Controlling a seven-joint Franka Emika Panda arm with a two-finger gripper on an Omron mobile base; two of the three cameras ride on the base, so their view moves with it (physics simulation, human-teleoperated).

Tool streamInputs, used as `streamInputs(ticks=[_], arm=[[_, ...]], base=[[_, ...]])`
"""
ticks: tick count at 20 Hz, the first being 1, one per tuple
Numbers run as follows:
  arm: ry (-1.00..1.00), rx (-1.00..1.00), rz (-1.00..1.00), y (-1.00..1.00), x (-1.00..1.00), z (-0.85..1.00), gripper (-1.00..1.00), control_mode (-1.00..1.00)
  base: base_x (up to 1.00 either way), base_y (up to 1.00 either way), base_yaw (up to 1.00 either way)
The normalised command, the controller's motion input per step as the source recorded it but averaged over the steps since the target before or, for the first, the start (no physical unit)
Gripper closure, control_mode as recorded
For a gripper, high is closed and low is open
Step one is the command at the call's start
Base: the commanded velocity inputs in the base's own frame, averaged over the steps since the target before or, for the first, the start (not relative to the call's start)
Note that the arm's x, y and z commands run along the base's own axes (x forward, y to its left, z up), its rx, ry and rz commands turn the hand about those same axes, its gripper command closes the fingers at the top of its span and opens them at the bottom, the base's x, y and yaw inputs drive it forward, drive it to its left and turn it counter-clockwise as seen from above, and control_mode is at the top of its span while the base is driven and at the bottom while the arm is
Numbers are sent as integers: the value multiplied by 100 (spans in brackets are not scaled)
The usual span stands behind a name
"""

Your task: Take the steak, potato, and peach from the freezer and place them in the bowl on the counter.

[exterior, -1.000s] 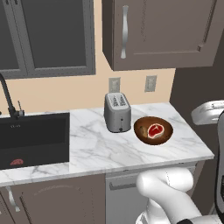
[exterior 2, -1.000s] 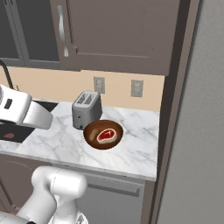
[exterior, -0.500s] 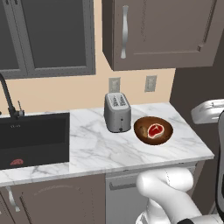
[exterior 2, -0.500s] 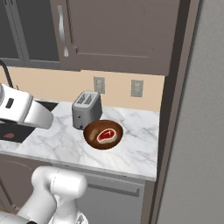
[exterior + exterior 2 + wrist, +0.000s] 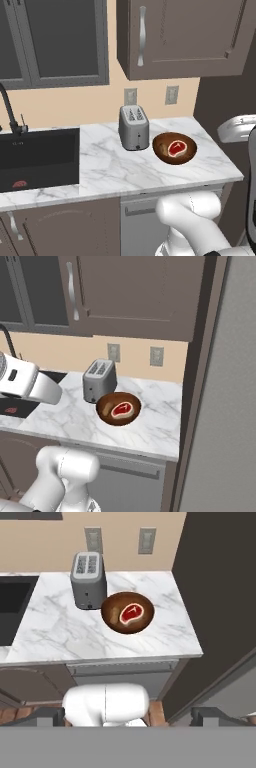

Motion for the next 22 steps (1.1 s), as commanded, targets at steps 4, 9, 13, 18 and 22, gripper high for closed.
streamInputs(ticks=[4, 9, 13, 18, 22], arm=[[0, 0, 0, 0, 0, 0, -100, 100], [0, 0, 0, 0, 0, 0, -100, 100], [0, 0, 0, 0, 0, 0, -100, 100], [0, 0, 0, 0, 0, 0, -100, 100], [0, 0, 0, 0, 0, 0, -100, 100]], base=[[-84, -23, 0], [-97, -49, 0], [-47, -76, -1], [-9, -98, -2], [0, -98, -2]])
